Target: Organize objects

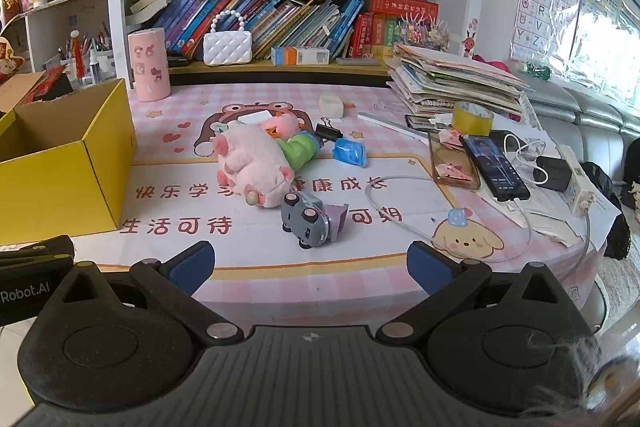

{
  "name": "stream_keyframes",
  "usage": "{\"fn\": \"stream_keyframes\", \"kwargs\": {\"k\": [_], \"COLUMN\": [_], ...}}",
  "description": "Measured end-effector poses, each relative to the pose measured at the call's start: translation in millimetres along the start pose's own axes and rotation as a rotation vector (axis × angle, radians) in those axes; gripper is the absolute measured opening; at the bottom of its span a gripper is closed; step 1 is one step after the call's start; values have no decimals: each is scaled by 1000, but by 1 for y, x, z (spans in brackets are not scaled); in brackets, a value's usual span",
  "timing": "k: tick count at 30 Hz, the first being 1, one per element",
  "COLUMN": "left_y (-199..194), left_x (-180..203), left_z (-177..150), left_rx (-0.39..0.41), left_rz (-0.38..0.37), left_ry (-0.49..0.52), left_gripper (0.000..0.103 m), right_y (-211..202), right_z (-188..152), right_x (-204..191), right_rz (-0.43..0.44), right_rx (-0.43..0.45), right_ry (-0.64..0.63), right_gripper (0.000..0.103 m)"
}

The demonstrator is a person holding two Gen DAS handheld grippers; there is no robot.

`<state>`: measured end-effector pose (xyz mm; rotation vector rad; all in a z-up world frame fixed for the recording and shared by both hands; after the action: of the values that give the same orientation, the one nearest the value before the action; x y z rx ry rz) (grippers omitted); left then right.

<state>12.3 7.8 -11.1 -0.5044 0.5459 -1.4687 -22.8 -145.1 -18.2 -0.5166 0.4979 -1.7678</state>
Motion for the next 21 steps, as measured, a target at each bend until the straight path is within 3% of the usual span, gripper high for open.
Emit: {"fn": "stream_keyframes", "kwargs": {"k": [21], "left_y": [11], "left_x": [-2], "left_z": [1], "left_rx": [-29], "left_rz": [-28], "left_ry": [-2], "left_gripper": [103], "right_y": [13], "right_z": [0], "right_x": [-5], "right_rz": [-20], "right_rx": [-29], "right_ry": [-12], "right_gripper": [103]}}
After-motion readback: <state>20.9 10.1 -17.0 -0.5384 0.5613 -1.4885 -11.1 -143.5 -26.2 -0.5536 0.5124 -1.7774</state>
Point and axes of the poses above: each gripper's, at about its wrist camera, not at the fingertips, and y roughly the way its jaws point, x to its right, z to its top, the point moved 2 cm from there along y, roughly the way its jaws point, and after that the axes turned 3 degrees about -y, right-handed, at the moved point
